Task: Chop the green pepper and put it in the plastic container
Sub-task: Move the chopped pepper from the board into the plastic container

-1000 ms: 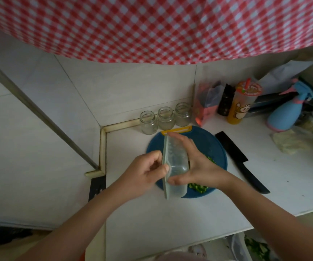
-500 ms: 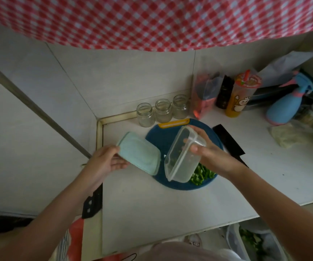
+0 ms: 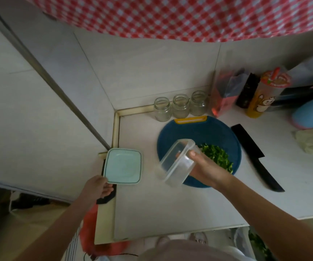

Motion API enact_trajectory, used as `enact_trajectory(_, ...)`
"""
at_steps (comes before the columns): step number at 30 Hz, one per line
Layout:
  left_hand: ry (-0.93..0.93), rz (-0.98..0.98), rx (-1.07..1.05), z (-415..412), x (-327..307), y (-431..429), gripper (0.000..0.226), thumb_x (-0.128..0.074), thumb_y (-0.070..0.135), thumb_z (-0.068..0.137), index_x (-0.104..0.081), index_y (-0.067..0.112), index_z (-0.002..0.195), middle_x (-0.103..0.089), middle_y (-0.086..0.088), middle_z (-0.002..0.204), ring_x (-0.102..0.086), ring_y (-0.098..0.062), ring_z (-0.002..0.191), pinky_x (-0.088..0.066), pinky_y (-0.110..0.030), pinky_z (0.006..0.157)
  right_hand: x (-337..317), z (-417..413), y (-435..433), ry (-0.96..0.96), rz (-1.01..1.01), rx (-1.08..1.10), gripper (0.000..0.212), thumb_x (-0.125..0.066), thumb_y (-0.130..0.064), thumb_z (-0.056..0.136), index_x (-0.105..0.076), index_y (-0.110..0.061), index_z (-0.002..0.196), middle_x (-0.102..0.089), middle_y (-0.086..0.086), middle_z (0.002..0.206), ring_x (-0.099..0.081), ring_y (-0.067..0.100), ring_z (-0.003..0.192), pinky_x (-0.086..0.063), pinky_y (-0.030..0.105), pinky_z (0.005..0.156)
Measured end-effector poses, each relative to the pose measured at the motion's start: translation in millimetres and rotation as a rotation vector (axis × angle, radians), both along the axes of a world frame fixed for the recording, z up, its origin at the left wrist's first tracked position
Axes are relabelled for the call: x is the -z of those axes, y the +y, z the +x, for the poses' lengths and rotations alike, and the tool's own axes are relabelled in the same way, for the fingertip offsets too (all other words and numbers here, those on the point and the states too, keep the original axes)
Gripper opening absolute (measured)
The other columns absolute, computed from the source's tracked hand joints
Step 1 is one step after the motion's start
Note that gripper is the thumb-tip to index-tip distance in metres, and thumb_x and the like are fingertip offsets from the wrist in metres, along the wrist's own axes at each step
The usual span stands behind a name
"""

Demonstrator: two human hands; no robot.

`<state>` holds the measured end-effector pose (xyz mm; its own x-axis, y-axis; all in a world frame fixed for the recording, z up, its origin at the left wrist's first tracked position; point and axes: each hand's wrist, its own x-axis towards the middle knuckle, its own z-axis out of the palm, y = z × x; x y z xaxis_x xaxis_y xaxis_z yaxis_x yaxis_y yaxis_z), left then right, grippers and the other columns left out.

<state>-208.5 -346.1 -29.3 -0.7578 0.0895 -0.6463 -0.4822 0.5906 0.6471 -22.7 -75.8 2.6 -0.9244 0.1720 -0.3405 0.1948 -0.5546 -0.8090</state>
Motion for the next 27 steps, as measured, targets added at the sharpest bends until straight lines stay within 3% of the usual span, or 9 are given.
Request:
enact_trajectory(3,0.044,-0.173,0.128,-1.0,4.0,-5.4,0.011,-0.049,0.009,0.094,-0.054,-0.001,0.094,-0.061,-0.015,0.074,-0.057,-0.023,0.057,-0.050,-0.022,0.045,2.6,2.1,-6.7,0.017,-0.043,0.005,0.099,-0.089,-0.057,0.036,-0.045,-0.031,0.122,-0.055,0.003,0.120,-0.066,0.006,0.099,-0.054,0.023,0.074)
enact_trajectory(7,0.352,-0.478,0.495,1.8,-5.2,6.2,0.021,-0.053,0.021,0.093,-0.049,0.003,0.103,-0.064,-0.014,0.085,-0.063,-0.025,0.066,-0.052,-0.030,0.057,-0.3,8.0,-13.9,0.029,-0.076,0.041,0.100,-0.090,-0.057,0.029,-0.047,-0.031,0.116,-0.054,0.008,0.118,-0.067,0.010,0.095,-0.054,0.022,0.071)
enact_trajectory(9,0.181,-0.159,0.416,15.0,-22.1,28.6,0.032,-0.058,0.027,0.092,-0.057,-0.002,0.105,-0.067,-0.016,0.086,-0.066,-0.025,0.064,-0.051,-0.027,0.052,-3.7,10.5,-15.6,0.050,-0.065,0.047,0.100,-0.089,-0.058,0.031,-0.047,-0.031,0.117,-0.054,0.008,0.118,-0.067,0.010,0.096,-0.054,0.021,0.072)
enact_trajectory(12,-0.366,0.297,0.293,34.1,-52.9,67.5,0.043,-0.052,0.039,0.092,-0.060,0.001,0.110,-0.070,-0.022,0.097,-0.070,-0.032,0.084,-0.059,-0.035,0.069,-10.6,10.3,-14.5,0.105,-0.012,0.059,0.098,-0.088,-0.058,0.039,-0.045,-0.030,0.123,-0.054,0.006,0.120,-0.065,0.008,0.103,-0.053,0.022,0.079)
enact_trajectory(15,-0.521,0.521,0.351,46.4,-70.4,93.3,0.035,-0.056,0.028,0.087,-0.062,0.002,0.111,-0.068,-0.021,0.104,-0.069,-0.029,0.085,-0.059,-0.035,0.072,-15.7,13.1,-7.5,0.128,0.078,0.081,0.098,-0.085,-0.059,0.048,-0.042,-0.031,0.131,-0.054,0.003,0.124,-0.059,0.008,0.113,-0.050,0.025,0.088)
enact_trajectory(18,-0.430,0.518,0.439,55.2,-67.3,109.6,0.030,-0.060,0.014,0.085,-0.063,0.001,0.112,-0.069,-0.019,0.103,-0.069,-0.025,0.084,-0.059,-0.034,0.070,-26.3,27.1,7.4,0.097,0.235,0.011,0.091,-0.078,-0.054,0.064,-0.036,-0.032,0.141,-0.051,-0.003,0.136,-0.049,0.012,0.127,-0.044,0.033,0.100)
enact_trajectory(22,-0.150,0.338,0.414,56.5,-52.7,126.2,0.025,-0.053,0.012,0.093,-0.061,0.006,0.116,-0.069,-0.020,0.102,-0.067,-0.031,0.089,-0.059,-0.037,0.073,-26.4,47.7,40.1,-0.014,0.305,-0.129,0.052,-0.055,-0.021,0.089,-0.044,-0.026,0.139,-0.054,-0.002,0.137,-0.048,0.019,0.129,-0.038,0.038,0.107)
enact_trajectory(25,0.053,0.279,0.503,60.9,-53.4,145.1,0.026,-0.054,0.006,0.089,-0.060,0.011,0.114,-0.068,-0.015,0.098,-0.069,-0.026,0.080,-0.058,-0.032,0.060,-24.0,58.8,53.5,-0.165,0.221,0.032,0.037,-0.051,-0.027,0.091,-0.056,-0.020,0.127,-0.063,0.002,0.125,-0.059,0.022,0.116,-0.045,0.040,0.100)
enact_trajectory(27,0.104,0.282,0.579,69.5,-57.2,161.3,0.025,-0.055,0.005,0.089,-0.059,0.012,0.113,-0.068,-0.012,0.093,-0.069,-0.022,0.074,-0.058,-0.031,0.058,-21.0,60.3,55.1,-0.258,0.396,0.137,0.037,-0.058,-0.038,0.088,-0.060,-0.018,0.119,-0.068,0.004,0.114,-0.065,0.022,0.105,-0.051,0.037,0.093)
